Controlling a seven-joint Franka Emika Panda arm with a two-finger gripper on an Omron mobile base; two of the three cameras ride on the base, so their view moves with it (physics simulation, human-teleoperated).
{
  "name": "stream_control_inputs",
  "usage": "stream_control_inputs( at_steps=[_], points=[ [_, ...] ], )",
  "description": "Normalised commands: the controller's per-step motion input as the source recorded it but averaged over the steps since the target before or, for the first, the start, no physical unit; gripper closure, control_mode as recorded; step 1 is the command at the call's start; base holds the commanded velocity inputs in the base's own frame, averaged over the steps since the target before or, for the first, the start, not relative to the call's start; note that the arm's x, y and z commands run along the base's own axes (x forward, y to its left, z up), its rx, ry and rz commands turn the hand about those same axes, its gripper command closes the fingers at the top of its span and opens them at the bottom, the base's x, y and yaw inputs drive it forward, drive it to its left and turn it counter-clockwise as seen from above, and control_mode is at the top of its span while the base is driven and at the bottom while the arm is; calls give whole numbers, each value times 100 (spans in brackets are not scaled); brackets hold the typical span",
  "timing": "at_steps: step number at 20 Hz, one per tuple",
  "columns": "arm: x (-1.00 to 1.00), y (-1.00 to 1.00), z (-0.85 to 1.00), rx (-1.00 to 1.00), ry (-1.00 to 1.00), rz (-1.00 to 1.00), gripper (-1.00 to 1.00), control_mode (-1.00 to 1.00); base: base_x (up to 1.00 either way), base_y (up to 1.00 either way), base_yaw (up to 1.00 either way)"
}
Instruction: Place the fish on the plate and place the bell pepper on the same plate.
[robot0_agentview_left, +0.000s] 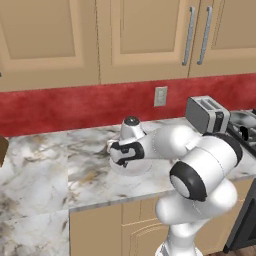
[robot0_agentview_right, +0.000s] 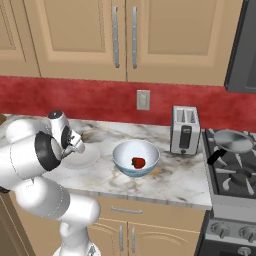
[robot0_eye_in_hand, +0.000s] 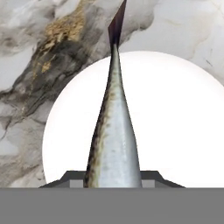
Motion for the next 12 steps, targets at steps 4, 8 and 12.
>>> stream_control_inputs(
  at_steps=[4,8,12],
  points=[
    [0,0,-23,0,0,-1,100,-100,0,0,0],
    [7,0,-16,0,0,0,100,-100,0,0,0],
    [6,0,-14,0,0,0,100,-100,0,0,0]
  ],
)
